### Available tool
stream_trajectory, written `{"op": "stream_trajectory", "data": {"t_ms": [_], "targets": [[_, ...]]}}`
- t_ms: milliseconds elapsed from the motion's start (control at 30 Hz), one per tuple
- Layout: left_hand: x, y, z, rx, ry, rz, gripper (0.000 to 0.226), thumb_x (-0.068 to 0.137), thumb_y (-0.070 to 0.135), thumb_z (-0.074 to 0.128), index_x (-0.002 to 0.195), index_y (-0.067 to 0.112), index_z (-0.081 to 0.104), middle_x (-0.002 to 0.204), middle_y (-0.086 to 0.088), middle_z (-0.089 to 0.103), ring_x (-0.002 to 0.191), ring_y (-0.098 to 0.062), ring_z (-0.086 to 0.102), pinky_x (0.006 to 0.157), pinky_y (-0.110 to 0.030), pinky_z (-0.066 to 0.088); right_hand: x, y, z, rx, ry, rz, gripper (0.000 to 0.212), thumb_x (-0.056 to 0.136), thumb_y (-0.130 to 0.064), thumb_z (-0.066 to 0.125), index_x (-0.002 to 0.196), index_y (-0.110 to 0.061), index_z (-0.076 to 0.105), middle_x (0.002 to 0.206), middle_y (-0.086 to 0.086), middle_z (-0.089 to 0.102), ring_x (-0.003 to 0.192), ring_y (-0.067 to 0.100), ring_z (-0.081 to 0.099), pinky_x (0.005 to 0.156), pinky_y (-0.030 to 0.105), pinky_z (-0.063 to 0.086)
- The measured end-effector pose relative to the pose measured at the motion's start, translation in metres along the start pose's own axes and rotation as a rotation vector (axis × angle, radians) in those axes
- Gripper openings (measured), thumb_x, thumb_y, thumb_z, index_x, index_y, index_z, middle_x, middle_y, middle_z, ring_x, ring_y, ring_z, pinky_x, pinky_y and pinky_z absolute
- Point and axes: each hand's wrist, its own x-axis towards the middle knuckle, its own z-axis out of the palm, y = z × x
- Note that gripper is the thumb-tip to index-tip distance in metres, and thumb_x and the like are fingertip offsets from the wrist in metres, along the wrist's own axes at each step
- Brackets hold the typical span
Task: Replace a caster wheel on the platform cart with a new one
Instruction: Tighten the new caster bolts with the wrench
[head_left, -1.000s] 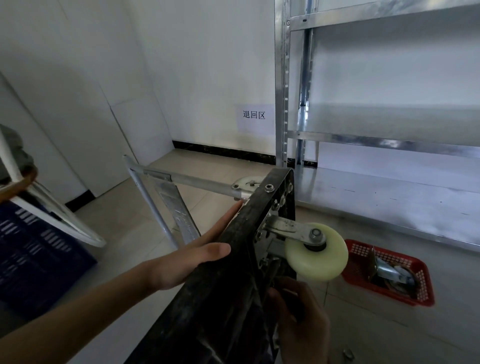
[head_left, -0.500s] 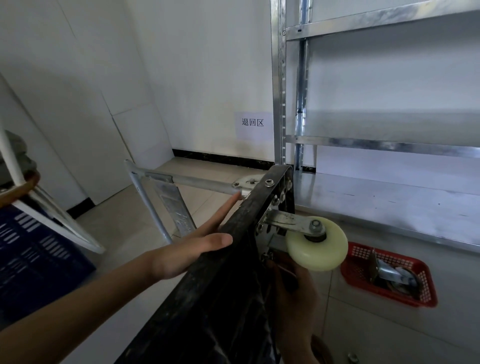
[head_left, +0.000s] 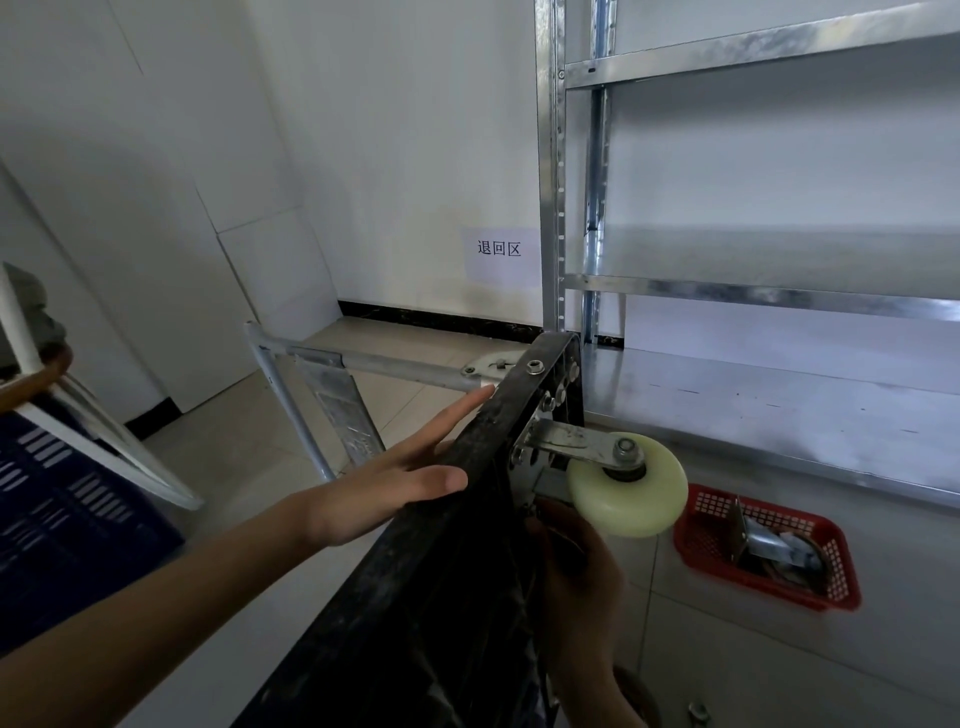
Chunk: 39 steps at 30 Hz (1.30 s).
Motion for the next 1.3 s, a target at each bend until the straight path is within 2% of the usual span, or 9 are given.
{"op": "stream_trajectory", "data": {"t_ms": [300, 500, 600, 733, 867, 1033, 1100, 1200, 1300], "targets": [[0.0, -0.003, 0.001, -0.018, 0.016, -0.003, 0.082, 0.087, 0.042, 0.058, 0.157, 0.044, 0.015, 0.155, 0.033, 0.029, 0.144, 0.006, 0.029, 0.104, -0.009, 0.036, -0.001, -0.006, 0.002, -0.049, 0.013, 0.03, 0.012, 0.085, -0.033, 0.076, 0.096, -0.028, 0.077, 0.09, -0.016, 0.076, 0.087, 0.001, 0.071, 0.084, 0.037, 0.059], [0.001, -0.005, 0.0, -0.023, 0.021, 0.002, 0.079, 0.087, 0.044, 0.058, 0.155, 0.05, 0.018, 0.159, 0.03, 0.024, 0.146, 0.002, 0.028, 0.111, -0.021, 0.033, 0.0, -0.015, 0.001, -0.112, -0.01, -0.026, 0.028, 0.08, -0.059, 0.065, 0.086, -0.034, 0.075, 0.083, -0.018, 0.075, 0.078, -0.001, 0.07, 0.075, 0.036, 0.059], [0.001, -0.005, 0.0, -0.015, 0.028, 0.004, 0.08, 0.086, 0.046, 0.058, 0.155, 0.05, 0.018, 0.159, 0.031, 0.022, 0.145, 0.006, 0.026, 0.109, -0.015, 0.033, -0.003, -0.011, -0.005, -0.066, -0.03, -0.042, 0.024, 0.081, -0.051, 0.071, 0.098, -0.033, 0.074, 0.091, -0.014, 0.076, 0.084, 0.005, 0.072, 0.079, 0.04, 0.059], [0.001, -0.005, 0.001, -0.019, 0.021, 0.001, 0.08, 0.085, 0.046, 0.058, 0.154, 0.05, 0.018, 0.156, 0.035, 0.026, 0.142, 0.008, 0.03, 0.103, -0.01, 0.038, -0.006, -0.006, -0.009, -0.057, -0.037, -0.044, 0.014, 0.089, -0.021, 0.074, 0.101, -0.026, 0.077, 0.09, -0.012, 0.077, 0.083, 0.007, 0.074, 0.079, 0.04, 0.061], [0.0, -0.005, 0.001, -0.04, 0.013, -0.004, 0.082, 0.084, 0.046, 0.058, 0.155, 0.05, 0.017, 0.152, 0.037, 0.032, 0.139, 0.007, 0.036, 0.101, -0.012, 0.041, -0.001, -0.008, -0.008, -0.047, -0.028, -0.015, 0.007, 0.085, -0.031, 0.077, 0.089, -0.025, 0.077, 0.083, -0.011, 0.076, 0.078, 0.008, 0.073, 0.078, 0.043, 0.061], [0.002, -0.003, 0.002, -0.028, 0.024, -0.005, 0.084, 0.083, 0.046, 0.057, 0.156, 0.048, 0.016, 0.151, 0.039, 0.031, 0.138, 0.011, 0.034, 0.099, -0.008, 0.04, -0.004, -0.008, -0.011, -0.028, -0.024, -0.087, 0.015, 0.082, -0.029, 0.076, 0.097, -0.029, 0.076, 0.087, -0.013, 0.077, 0.081, 0.006, 0.073, 0.075, 0.03, 0.059], [0.001, -0.003, 0.002, -0.03, 0.027, -0.004, 0.084, 0.082, 0.047, 0.057, 0.156, 0.048, 0.016, 0.151, 0.039, 0.03, 0.138, 0.011, 0.035, 0.098, -0.007, 0.04, -0.004, -0.006, -0.009, -0.058, -0.027, -0.1, 0.014, 0.086, -0.022, 0.075, 0.099, -0.026, 0.077, 0.088, -0.013, 0.077, 0.081, 0.006, 0.073, 0.075, 0.032, 0.06], [0.001, -0.004, 0.002, -0.044, 0.024, -0.004, 0.084, 0.083, 0.045, 0.057, 0.156, 0.047, 0.016, 0.152, 0.038, 0.031, 0.139, 0.009, 0.035, 0.099, -0.009, 0.04, -0.001, -0.002, -0.007, -0.08, -0.011, -0.06, 0.007, 0.087, -0.029, 0.075, 0.094, -0.027, 0.077, 0.085, -0.013, 0.076, 0.08, 0.007, 0.073, 0.076, 0.041, 0.061], [0.001, -0.003, 0.003, -0.047, 0.024, -0.007, 0.084, 0.083, 0.045, 0.058, 0.156, 0.047, 0.017, 0.151, 0.038, 0.032, 0.139, 0.009, 0.035, 0.099, -0.009, 0.04, -0.001, -0.003, -0.008, -0.06, -0.018, -0.072, 0.012, 0.087, -0.028, 0.076, 0.098, -0.027, 0.076, 0.088, -0.012, 0.076, 0.081, 0.008, 0.073, 0.075, 0.039, 0.061]]}}
